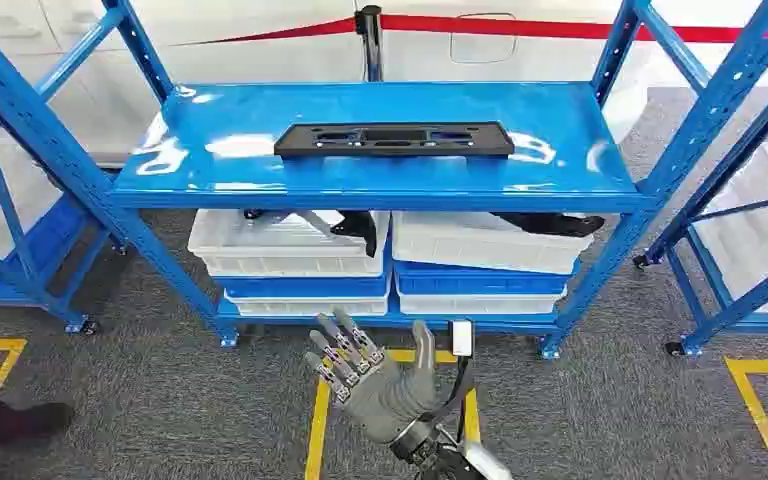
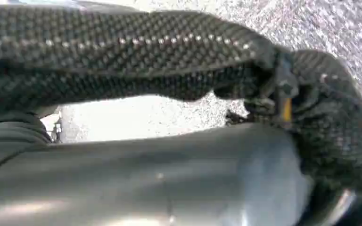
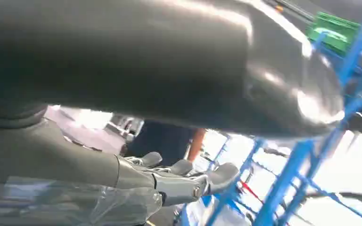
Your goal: Take the parts from the cabinet and place them on the table.
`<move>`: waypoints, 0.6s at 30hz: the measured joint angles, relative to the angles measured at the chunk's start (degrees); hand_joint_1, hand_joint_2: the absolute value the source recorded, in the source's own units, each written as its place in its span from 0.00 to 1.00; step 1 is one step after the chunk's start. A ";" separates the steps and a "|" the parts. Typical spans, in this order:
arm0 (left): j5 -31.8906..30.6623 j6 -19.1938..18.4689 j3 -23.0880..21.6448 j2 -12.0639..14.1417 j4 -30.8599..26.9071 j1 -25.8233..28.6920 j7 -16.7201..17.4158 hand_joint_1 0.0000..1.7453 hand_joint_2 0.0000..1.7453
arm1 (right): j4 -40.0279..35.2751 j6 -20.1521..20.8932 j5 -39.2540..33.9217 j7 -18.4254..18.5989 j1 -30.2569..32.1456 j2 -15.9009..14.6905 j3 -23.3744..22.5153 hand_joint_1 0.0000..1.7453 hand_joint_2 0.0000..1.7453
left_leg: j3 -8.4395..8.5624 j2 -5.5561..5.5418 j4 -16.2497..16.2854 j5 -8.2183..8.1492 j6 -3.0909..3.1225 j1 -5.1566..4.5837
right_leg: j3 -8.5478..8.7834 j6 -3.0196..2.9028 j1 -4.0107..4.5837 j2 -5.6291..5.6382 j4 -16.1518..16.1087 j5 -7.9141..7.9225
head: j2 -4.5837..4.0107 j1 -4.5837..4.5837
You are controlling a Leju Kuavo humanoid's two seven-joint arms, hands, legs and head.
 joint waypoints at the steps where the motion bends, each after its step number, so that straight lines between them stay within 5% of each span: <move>1: -0.15 0.07 -0.15 -0.02 0.00 0.01 0.02 0.00 0.00 | -0.91 -0.02 0.30 0.20 -0.07 0.02 0.04 0.00 0.00 | 0.70 0.06 -0.45 -0.64 0.28 0.18 | 0.39 0.26 0.01 -0.08 0.07 0.47 | 0.00 -0.07; 3: -0.46 0.20 -0.42 -0.18 0.02 0.09 0.04 0.00 0.00 | -2.40 -0.20 1.09 0.46 -0.73 0.07 0.07 0.00 0.00 | 2.78 0.01 -1.19 -0.79 0.47 0.73 | 0.07 0.71 0.17 -0.26 2.53 -0.58 | -0.02 -0.02; 6: -0.81 0.39 -0.85 -0.20 0.02 0.10 0.04 0.00 0.00 | -3.95 -0.81 2.20 0.18 -1.21 0.09 0.07 0.00 0.00 | 3.46 0.03 -1.15 -1.65 1.13 0.79 | -7.66 1.23 -0.05 -0.26 13.42 -4.72 | 0.00 0.06; 8: -0.81 0.46 -1.07 -0.18 0.04 0.14 0.04 0.00 0.00 | -4.56 -1.01 2.99 -0.11 -1.17 0.07 0.09 0.00 0.00 | 4.37 -0.08 -1.15 -2.50 1.07 0.80 | -11.27 1.59 -0.13 -0.27 15.53 -6.56 | 0.00 0.09; 9: -0.83 0.46 -1.11 -0.18 0.04 0.17 0.04 0.00 0.00 | -4.89 -1.07 2.99 -0.15 -1.22 0.07 0.11 0.00 0.00 | 4.99 -0.14 -1.13 -3.03 0.97 0.83 | -11.54 1.69 -0.14 -0.29 13.66 -5.34 | 0.00 0.09; 12: -0.96 0.46 -1.31 -0.18 0.04 0.36 0.04 0.00 0.00 | -5.74 -1.16 3.60 -0.72 -1.26 0.04 0.11 0.00 0.00 | 6.79 -0.16 -1.17 -4.77 0.39 0.84 | -9.16 1.43 -0.14 -0.29 1.53 5.83 | 0.00 0.11; 14: -0.96 0.55 -1.42 -0.17 0.07 0.33 0.00 0.00 0.00 | -5.91 -1.25 3.80 -1.01 -1.32 0.02 0.15 0.00 0.00 | 7.47 -0.17 -0.90 -5.71 -0.34 0.54 | -9.08 0.65 0.20 -0.51 0.55 4.57 | 0.00 0.02; 15: -0.98 0.55 -1.51 -0.13 0.07 0.33 0.00 0.00 0.00 | -6.29 -1.25 3.91 -1.18 -1.25 0.02 0.15 0.00 0.00 | 7.55 -0.18 -0.93 -6.10 -0.76 0.59 | -8.92 0.13 0.29 -0.39 0.21 6.21 | 0.00 -0.02; 18: -1.01 0.59 -1.75 0.13 0.15 0.30 -0.02 0.00 0.00 | -7.01 -1.29 4.00 -1.33 -1.47 0.20 0.15 0.00 0.00 | 7.33 -0.05 1.69 -6.62 -1.50 0.77 | -7.67 -1.01 -0.20 -0.37 -0.09 5.75 | 0.00 0.04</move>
